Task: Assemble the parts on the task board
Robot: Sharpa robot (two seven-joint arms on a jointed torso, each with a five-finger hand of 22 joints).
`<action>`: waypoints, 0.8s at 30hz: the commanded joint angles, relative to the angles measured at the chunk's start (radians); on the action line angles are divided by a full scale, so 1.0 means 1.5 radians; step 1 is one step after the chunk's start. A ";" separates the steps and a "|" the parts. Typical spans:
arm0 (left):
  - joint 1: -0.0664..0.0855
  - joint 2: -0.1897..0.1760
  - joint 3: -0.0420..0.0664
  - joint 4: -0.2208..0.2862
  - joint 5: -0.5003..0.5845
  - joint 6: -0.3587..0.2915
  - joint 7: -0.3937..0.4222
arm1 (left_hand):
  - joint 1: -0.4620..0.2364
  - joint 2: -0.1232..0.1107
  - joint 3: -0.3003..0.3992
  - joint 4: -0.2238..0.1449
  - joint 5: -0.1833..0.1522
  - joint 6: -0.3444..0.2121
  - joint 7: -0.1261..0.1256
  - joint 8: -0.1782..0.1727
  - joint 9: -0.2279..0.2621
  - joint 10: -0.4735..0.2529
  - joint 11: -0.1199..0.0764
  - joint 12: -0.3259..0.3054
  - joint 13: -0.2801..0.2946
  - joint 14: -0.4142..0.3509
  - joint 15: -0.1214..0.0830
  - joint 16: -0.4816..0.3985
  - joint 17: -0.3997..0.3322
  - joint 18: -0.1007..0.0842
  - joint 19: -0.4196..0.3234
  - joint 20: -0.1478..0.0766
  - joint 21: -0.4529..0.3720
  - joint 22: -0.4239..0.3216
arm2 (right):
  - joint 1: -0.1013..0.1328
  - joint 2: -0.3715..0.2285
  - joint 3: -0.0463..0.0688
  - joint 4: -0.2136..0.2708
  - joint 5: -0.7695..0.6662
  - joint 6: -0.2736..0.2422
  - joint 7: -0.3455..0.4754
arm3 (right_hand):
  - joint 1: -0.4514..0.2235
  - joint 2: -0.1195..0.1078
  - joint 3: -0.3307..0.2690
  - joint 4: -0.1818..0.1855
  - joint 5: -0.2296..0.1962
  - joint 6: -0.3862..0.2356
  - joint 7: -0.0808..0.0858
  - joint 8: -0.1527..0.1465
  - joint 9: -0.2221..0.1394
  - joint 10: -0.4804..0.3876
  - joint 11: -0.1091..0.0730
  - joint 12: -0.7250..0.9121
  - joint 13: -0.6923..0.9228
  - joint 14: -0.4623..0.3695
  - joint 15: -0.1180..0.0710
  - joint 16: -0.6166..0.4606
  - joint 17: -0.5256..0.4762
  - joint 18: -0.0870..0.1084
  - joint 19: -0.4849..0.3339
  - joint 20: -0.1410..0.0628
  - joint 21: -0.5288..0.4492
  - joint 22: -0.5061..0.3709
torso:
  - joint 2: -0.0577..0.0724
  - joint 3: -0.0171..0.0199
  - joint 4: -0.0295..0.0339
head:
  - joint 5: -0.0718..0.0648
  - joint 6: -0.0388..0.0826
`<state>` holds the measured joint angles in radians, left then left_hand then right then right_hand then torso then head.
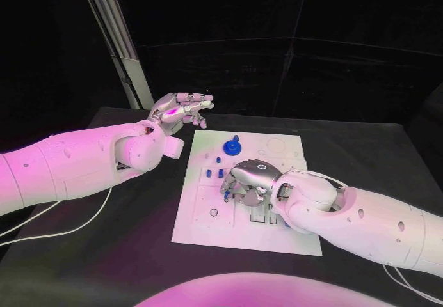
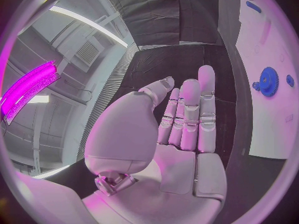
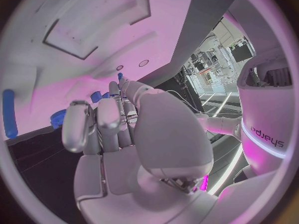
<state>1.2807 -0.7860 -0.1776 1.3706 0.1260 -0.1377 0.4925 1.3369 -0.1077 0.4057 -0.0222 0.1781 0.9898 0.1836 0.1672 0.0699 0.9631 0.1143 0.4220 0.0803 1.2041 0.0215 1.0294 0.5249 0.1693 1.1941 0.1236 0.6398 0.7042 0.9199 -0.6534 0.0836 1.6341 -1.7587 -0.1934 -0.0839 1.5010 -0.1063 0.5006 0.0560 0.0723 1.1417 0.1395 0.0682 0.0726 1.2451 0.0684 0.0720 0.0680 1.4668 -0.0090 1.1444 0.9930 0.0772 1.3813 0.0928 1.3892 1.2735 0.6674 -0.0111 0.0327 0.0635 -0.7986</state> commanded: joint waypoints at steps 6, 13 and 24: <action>0.001 0.000 0.001 -0.003 0.002 0.010 -0.001 | -0.002 0.005 -0.002 -0.003 0.001 -0.001 0.002 0.003 0.000 -0.001 0.000 0.003 -0.001 -0.005 0.003 -0.004 -0.001 0.009 -0.003 0.000 -0.004 -0.001 | 0.001 -0.003 0.000 0.003 -0.018 0.033 -0.009 | -0.006 0.000 0.002 -0.001 0.003 0.001 0.004 -0.001 0.001 0.002 0.003 -0.002 0.001 0.014 -0.001 0.003 0.000 -0.005 0.004 0.001 0.002 0.001 | 0.000 0.0004 0.0000 | 0.001 -0.003; 0.001 0.000 0.001 -0.005 0.002 0.010 -0.001 | -0.002 0.005 -0.003 -0.003 0.001 -0.001 0.003 0.003 -0.001 -0.002 0.001 0.003 -0.001 -0.005 0.003 -0.004 -0.001 0.009 -0.003 0.000 -0.004 -0.002 | 0.001 -0.002 0.000 0.003 -0.027 0.037 -0.014 | -0.007 0.000 0.002 -0.001 0.003 0.002 0.004 0.000 0.001 0.003 0.003 -0.001 0.001 0.014 -0.001 0.003 -0.001 -0.005 0.004 0.002 0.002 0.001 | 0.000 -0.0004 0.0001 | 0.000 -0.004; 0.001 0.000 0.001 -0.006 0.002 0.010 -0.003 | -0.002 0.005 -0.003 -0.003 0.001 -0.001 0.003 0.003 -0.001 -0.002 0.001 0.003 -0.001 -0.005 0.003 -0.004 -0.001 0.009 -0.003 0.000 -0.004 -0.002 | 0.000 0.004 -0.007 0.001 -0.029 0.036 -0.013 | -0.007 0.000 0.002 -0.001 0.003 0.002 0.004 0.000 0.001 0.003 0.003 -0.001 0.001 0.014 -0.001 0.003 -0.001 -0.005 0.004 0.002 0.002 0.001 | 0.000 -0.0004 0.0004 | 0.002 -0.007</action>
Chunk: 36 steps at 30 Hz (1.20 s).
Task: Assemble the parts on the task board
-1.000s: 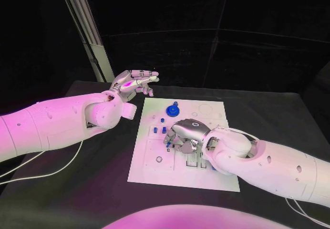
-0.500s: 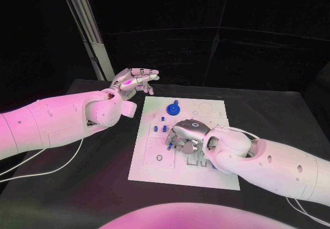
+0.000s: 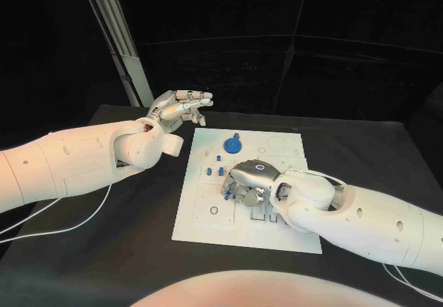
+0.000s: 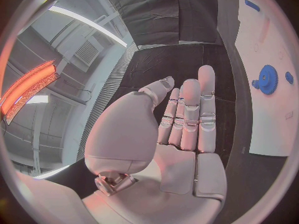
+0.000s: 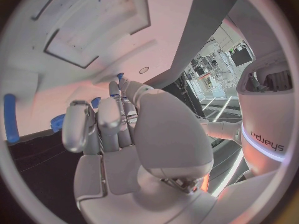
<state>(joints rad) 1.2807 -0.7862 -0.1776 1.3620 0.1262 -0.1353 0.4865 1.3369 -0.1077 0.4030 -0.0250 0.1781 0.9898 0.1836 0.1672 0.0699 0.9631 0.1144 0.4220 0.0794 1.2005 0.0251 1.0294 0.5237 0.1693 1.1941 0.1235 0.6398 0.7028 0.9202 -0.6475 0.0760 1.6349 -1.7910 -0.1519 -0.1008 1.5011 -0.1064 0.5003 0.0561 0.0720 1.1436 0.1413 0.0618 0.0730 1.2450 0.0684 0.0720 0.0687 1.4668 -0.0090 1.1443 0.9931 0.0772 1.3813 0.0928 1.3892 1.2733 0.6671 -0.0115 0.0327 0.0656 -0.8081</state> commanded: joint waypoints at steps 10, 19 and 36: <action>0.001 0.000 0.001 -0.001 0.002 0.010 -0.002 | -0.002 0.005 -0.001 -0.001 0.001 -0.001 0.003 0.003 -0.001 -0.002 0.001 0.003 -0.001 -0.003 0.000 -0.004 -0.001 0.009 -0.003 0.000 -0.004 -0.001 | 0.000 0.001 -0.006 0.001 -0.009 0.012 -0.002 | -0.008 0.001 0.003 -0.002 0.004 0.001 0.003 0.004 0.001 0.004 0.003 -0.001 0.001 0.014 -0.001 0.004 0.000 -0.005 0.004 0.002 0.002 0.001 | 0.000 -0.0001 -0.0005 | 0.001 -0.003; 0.001 0.000 0.001 -0.002 0.002 0.011 -0.004 | -0.002 0.005 -0.001 -0.002 0.001 -0.001 0.003 0.003 -0.001 -0.003 0.001 0.004 -0.001 -0.003 0.001 -0.004 -0.002 0.009 -0.003 0.000 -0.005 -0.001 | 0.000 0.004 -0.009 -0.002 -0.022 0.011 -0.014 | -0.049 -0.025 -0.019 0.007 0.013 -0.039 0.012 -0.001 -0.006 -0.036 0.011 -0.007 -0.004 0.004 0.009 -0.015 -0.029 0.001 -0.017 0.008 -0.014 -0.025 | 0.000 -0.0006 0.0003 | -0.001 -0.001; 0.001 -0.002 0.001 -0.003 0.002 0.017 -0.012 | -0.002 0.005 -0.001 -0.002 0.001 -0.002 0.003 0.003 -0.001 -0.003 0.001 0.004 -0.001 -0.003 0.001 -0.003 -0.002 0.009 -0.003 0.000 -0.005 -0.002 | 0.000 -0.031 -0.013 0.030 -0.008 -0.111 0.000 | -0.071 -0.034 -0.076 0.013 0.030 -0.099 0.017 0.005 -0.002 -0.094 0.023 0.018 -0.001 -0.007 0.015 -0.046 -0.078 0.013 -0.050 0.018 -0.051 -0.076 | -0.001 0.0005 -0.0006 | -0.007 0.004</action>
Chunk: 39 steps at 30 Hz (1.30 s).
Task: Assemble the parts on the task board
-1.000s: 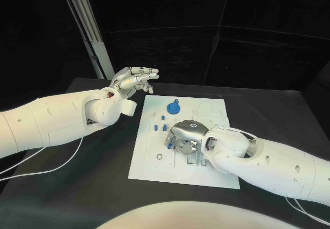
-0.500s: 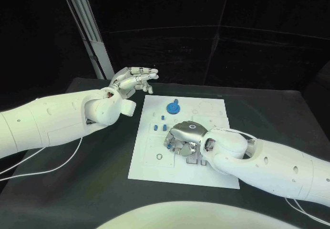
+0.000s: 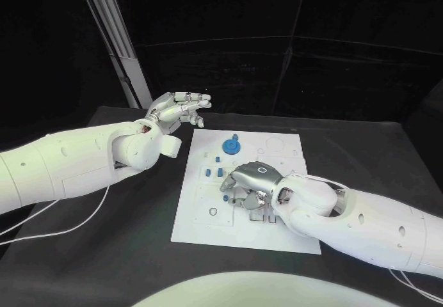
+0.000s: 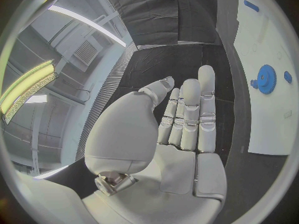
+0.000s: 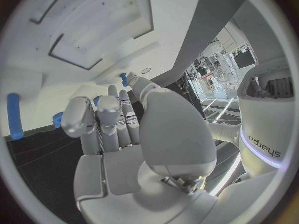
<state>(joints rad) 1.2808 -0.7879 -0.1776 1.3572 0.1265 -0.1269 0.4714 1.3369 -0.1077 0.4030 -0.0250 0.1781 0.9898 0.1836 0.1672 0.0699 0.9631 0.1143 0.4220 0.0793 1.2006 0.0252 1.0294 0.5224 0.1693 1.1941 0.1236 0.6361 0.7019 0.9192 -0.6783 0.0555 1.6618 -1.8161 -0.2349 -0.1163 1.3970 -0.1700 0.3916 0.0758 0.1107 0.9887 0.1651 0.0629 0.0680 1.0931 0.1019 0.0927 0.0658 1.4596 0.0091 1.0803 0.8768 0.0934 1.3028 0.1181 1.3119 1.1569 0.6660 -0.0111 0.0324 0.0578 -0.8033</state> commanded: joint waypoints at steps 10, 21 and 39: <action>0.001 -0.003 0.000 0.000 0.002 0.014 -0.002 | -0.002 0.005 -0.001 -0.003 0.001 -0.002 0.003 0.003 -0.001 -0.003 0.001 0.005 -0.001 -0.004 0.001 -0.004 -0.001 0.009 -0.003 0.000 -0.003 -0.001 | 0.002 -0.095 0.049 0.055 0.065 -0.050 -0.018 | -0.017 -0.004 -0.029 0.008 0.001 0.011 0.002 0.002 0.001 -0.004 0.002 0.007 -0.002 -0.004 0.004 -0.010 -0.014 0.003 0.000 0.002 -0.003 -0.004 | -0.001 -0.0005 -0.0019 | -0.017 0.011; 0.001 -0.002 0.000 0.000 0.002 0.016 -0.001 | -0.001 0.005 -0.002 -0.004 0.001 -0.002 0.003 0.004 -0.001 -0.003 0.001 0.005 -0.001 -0.004 0.001 -0.004 -0.002 0.009 -0.004 0.000 -0.003 -0.001 | 0.006 -0.154 0.092 0.045 0.069 0.031 -0.053 | -0.001 0.000 -0.130 0.015 0.011 -0.016 -0.014 0.000 -0.001 -0.047 0.000 0.015 0.000 -0.006 0.004 -0.022 -0.039 0.007 -0.008 0.002 -0.019 -0.023 | 0.000 -0.0009 0.0001 | -0.029 0.019; 0.001 0.000 0.000 -0.003 0.002 0.017 -0.002 | -0.001 0.005 -0.002 -0.004 0.001 -0.002 0.003 0.004 -0.001 -0.003 0.001 0.005 -0.001 -0.004 0.001 -0.004 -0.002 0.009 -0.004 0.000 -0.003 -0.001 | 0.006 -0.138 0.095 0.024 0.043 0.123 -0.047 | 0.038 0.037 -0.152 0.017 0.018 0.006 -0.019 0.003 0.001 -0.010 -0.010 0.052 0.000 -0.001 -0.004 -0.014 -0.037 0.004 0.002 -0.003 -0.014 -0.014 | 0.000 -0.0003 0.0006 | -0.028 0.017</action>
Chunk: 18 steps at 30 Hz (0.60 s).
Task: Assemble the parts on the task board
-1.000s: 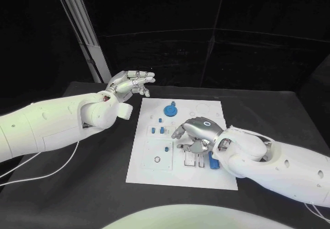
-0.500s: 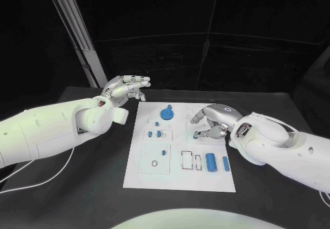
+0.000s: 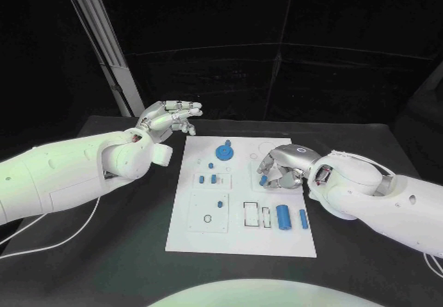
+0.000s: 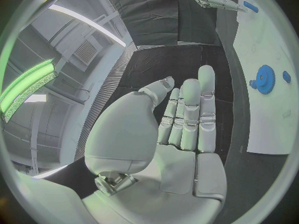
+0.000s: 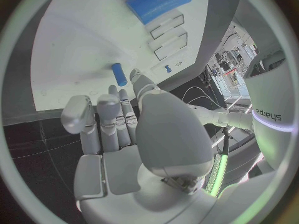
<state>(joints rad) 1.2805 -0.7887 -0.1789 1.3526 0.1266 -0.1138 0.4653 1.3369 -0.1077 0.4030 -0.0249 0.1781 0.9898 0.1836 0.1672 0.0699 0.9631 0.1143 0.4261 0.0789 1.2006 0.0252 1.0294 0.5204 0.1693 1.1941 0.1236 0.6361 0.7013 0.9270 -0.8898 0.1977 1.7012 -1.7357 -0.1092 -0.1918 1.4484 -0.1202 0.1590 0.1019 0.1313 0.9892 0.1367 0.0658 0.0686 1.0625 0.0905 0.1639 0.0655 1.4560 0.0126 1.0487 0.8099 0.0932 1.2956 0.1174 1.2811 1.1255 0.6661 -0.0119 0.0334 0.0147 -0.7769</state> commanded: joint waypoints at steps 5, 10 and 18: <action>0.001 0.000 0.000 -0.001 0.002 0.008 0.001 | -0.001 0.005 -0.002 -0.004 0.001 -0.002 0.003 0.004 -0.001 -0.003 0.001 0.002 -0.001 -0.004 0.001 -0.004 -0.001 0.009 -0.004 0.000 -0.003 -0.001 | 0.001 0.010 0.000 -0.008 -0.013 0.050 0.006 | 0.024 0.029 0.035 0.001 -0.013 0.032 0.000 0.006 0.003 0.049 -0.009 0.006 -0.001 0.008 -0.014 0.028 0.029 0.000 0.021 -0.009 0.021 0.028 | 0.000 0.0004 -0.0016 | 0.002 -0.001; 0.001 0.000 0.000 -0.001 0.002 0.008 0.001 | -0.001 0.005 -0.002 -0.004 0.001 -0.002 0.003 0.004 -0.001 -0.003 0.001 0.002 -0.001 -0.004 0.001 -0.004 -0.001 0.009 -0.004 0.000 -0.003 -0.001 | 0.001 0.014 0.000 -0.013 -0.025 0.058 0.003 | 0.044 0.041 0.075 -0.004 -0.031 0.055 -0.001 0.010 0.004 0.076 -0.013 -0.001 -0.001 0.012 -0.018 0.047 0.050 -0.005 0.035 -0.013 0.037 0.051 | 0.000 0.0003 -0.0007 | 0.000 -0.003; 0.001 0.000 0.000 -0.003 0.002 0.008 0.000 | -0.001 0.005 -0.002 -0.004 0.001 -0.002 0.003 0.004 -0.001 -0.003 0.001 0.002 -0.001 -0.004 0.001 -0.004 -0.001 0.009 -0.004 0.000 -0.003 -0.001 | 0.001 0.018 0.000 -0.017 -0.048 0.051 -0.004 | 0.043 0.030 0.107 -0.007 -0.032 0.066 0.000 0.006 0.002 0.091 -0.015 -0.016 -0.001 0.012 -0.018 0.055 0.054 -0.007 0.040 -0.015 0.045 0.061 | 0.000 0.0008 -0.0013 | 0.000 -0.003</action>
<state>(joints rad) 1.2805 -0.7889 -0.1790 1.3484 0.1267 -0.1132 0.4638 1.3369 -0.1077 0.4030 -0.0249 0.1781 0.9898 0.1836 0.1672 0.0699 0.9631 0.1143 0.4260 0.0789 1.2006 0.0252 1.0294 0.5205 0.1693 1.1941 0.1236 0.6361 0.7006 0.9289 -0.8634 0.1999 1.6759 -1.7769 -0.0497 -0.1922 1.5144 -0.0670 0.3170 0.0915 0.0870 1.0803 0.1372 0.0774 0.0733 1.1918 0.0680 0.1421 0.0626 1.4686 -0.0076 1.1269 0.8912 0.0931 1.3494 0.0928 1.3428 1.2158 0.6664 -0.0108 0.0319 0.0142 -0.7822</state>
